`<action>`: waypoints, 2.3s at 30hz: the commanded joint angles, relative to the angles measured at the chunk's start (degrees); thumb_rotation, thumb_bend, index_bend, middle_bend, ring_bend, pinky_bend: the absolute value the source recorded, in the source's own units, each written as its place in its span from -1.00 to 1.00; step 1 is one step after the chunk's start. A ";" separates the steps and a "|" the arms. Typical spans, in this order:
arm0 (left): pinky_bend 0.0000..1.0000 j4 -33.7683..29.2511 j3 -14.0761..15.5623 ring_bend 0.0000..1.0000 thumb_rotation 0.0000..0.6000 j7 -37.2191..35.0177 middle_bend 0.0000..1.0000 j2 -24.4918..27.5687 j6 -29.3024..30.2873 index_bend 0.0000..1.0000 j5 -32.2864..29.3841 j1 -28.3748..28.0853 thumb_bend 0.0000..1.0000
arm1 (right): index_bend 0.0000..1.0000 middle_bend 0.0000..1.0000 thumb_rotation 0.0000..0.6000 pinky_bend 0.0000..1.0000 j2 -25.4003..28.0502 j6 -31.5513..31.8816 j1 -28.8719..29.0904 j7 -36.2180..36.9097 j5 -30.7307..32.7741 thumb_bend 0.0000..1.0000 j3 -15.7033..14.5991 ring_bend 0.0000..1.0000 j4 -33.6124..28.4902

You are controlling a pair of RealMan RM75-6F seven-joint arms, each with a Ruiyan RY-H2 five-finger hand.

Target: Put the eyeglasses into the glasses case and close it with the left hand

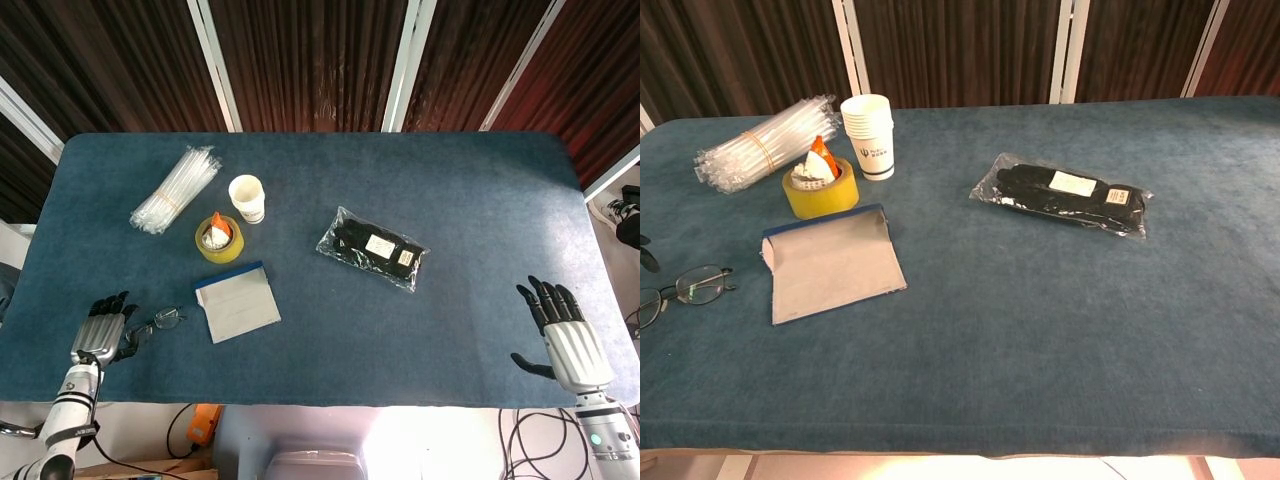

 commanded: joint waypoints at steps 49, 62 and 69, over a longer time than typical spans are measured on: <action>-0.82 -1.60 5.35 -1.00 1.00 -7.07 -0.88 -0.35 -1.42 0.00 9.22 -2.50 -0.17 | -1.00 -1.00 1.00 -1.00 -0.04 0.75 -0.40 -0.19 -0.48 -0.44 -0.25 -1.00 -0.05; -0.82 -1.29 5.50 -1.00 1.00 -7.03 -0.83 -1.07 -1.67 0.20 9.75 -3.48 -0.17 | -1.00 -1.00 1.00 -1.00 0.08 0.93 -0.50 0.06 -0.47 -0.44 -0.21 -1.00 -0.03; -0.82 -1.49 5.61 -1.00 1.00 -7.35 -0.80 -0.97 -1.49 0.29 10.39 -3.75 -0.13 | -1.00 -1.00 1.00 -1.00 0.12 1.02 -0.56 0.12 -0.44 -0.44 -0.18 -1.00 -0.04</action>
